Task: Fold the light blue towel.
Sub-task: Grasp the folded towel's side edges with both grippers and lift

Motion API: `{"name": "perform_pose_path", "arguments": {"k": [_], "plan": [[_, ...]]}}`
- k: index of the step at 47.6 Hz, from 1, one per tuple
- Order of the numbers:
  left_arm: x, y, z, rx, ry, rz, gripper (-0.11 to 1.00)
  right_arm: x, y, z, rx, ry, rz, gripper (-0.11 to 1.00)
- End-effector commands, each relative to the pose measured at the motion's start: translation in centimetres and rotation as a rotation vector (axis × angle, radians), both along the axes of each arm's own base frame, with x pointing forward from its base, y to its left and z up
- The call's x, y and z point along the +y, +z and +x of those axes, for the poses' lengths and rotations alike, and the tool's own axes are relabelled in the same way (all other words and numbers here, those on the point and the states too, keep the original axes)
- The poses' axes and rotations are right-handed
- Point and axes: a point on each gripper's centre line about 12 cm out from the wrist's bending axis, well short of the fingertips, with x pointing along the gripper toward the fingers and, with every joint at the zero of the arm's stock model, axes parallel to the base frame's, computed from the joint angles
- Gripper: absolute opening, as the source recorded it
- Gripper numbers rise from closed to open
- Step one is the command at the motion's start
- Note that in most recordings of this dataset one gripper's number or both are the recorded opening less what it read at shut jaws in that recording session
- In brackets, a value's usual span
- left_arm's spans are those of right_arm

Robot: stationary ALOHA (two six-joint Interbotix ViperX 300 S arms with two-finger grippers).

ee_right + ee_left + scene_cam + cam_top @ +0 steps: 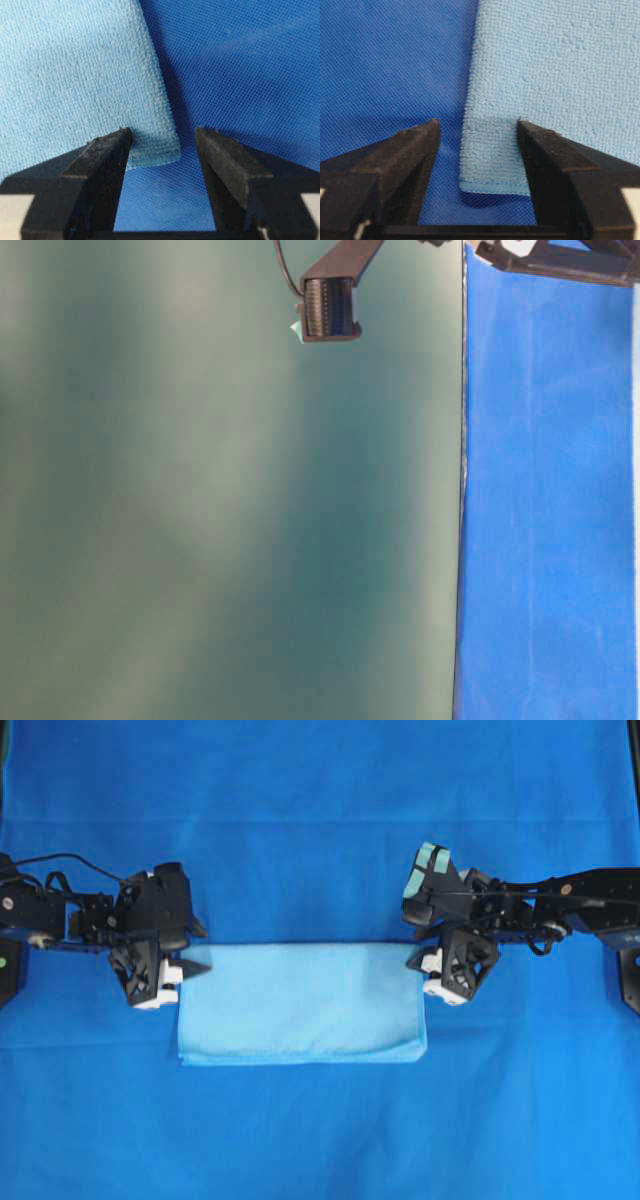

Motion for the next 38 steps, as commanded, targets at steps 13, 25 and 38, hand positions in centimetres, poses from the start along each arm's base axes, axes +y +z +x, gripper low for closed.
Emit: {"name": "perform_pose_path", "arguments": {"k": [13, 25, 38], "plan": [[-0.8, 0.1, 0.0, 0.02, -0.025, -0.005, 0.06, 0.4, 0.6, 0.3, -0.022, 0.022, -0.01, 0.08], [-0.9, 1.2, 0.4, 0.005, -0.035, -0.001, 0.02, 0.4, 1.5, 0.5, -0.047, 0.024, -0.01, 0.02], [-1.0, 6.3, 1.3, -0.01, -0.037, -0.008, 0.02, 0.8, 6.8, 0.1, -0.134, 0.041, 0.002, 0.02]]}}
